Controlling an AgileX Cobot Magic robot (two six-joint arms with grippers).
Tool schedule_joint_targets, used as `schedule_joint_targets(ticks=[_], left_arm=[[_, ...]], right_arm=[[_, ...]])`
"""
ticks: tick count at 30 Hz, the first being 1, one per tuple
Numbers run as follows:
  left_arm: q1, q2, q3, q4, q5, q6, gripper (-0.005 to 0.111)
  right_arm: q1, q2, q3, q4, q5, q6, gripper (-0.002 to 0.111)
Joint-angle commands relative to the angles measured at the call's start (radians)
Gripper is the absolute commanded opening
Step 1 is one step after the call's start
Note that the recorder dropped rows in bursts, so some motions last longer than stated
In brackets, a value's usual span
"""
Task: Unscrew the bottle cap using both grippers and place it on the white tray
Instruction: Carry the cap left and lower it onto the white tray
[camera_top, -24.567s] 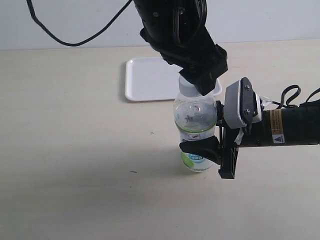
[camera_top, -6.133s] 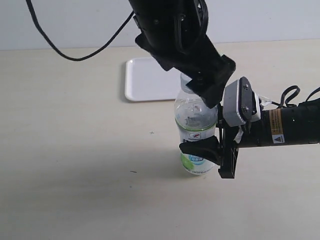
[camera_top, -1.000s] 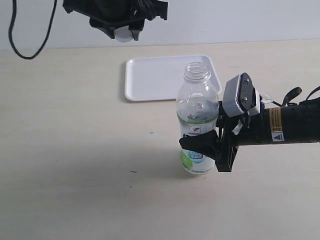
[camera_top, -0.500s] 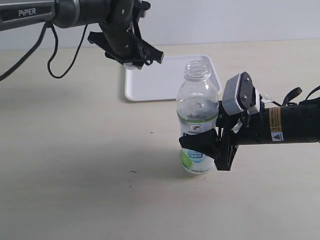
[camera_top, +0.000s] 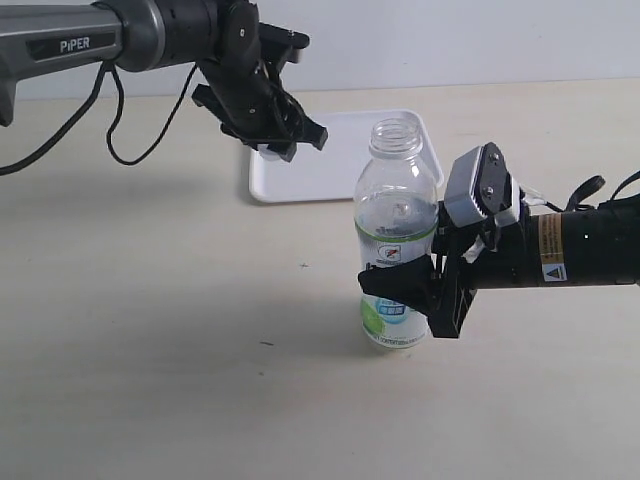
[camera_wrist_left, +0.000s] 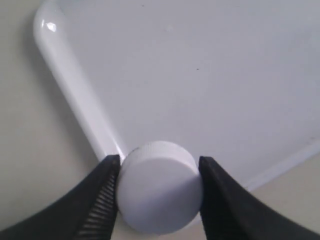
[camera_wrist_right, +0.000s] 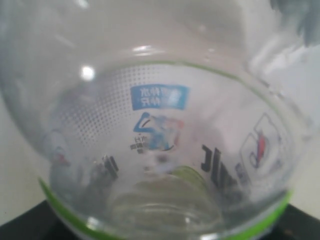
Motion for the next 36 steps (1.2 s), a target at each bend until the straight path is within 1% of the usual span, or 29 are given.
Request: schedule_joint_targets(ticks=[1,13,36], left_arm=[[0.013,0.033,-0.007,-0.018,-0.027,0.006,0.000],[0.007,0.062,-0.007,-0.037,-0.105,0.009,0.000],[0.007,0.099,-0.007,-0.053,-0.090,0.049,0.000]], right_arm=[[0.001,0.009,0.007,-0.028,0.109,0.011,0.000],[0.001,0.009,0.007,-0.028,0.109,0.009,0.000],[0.001,0.009,0.007,-0.028,0.109,0.009,0.000]])
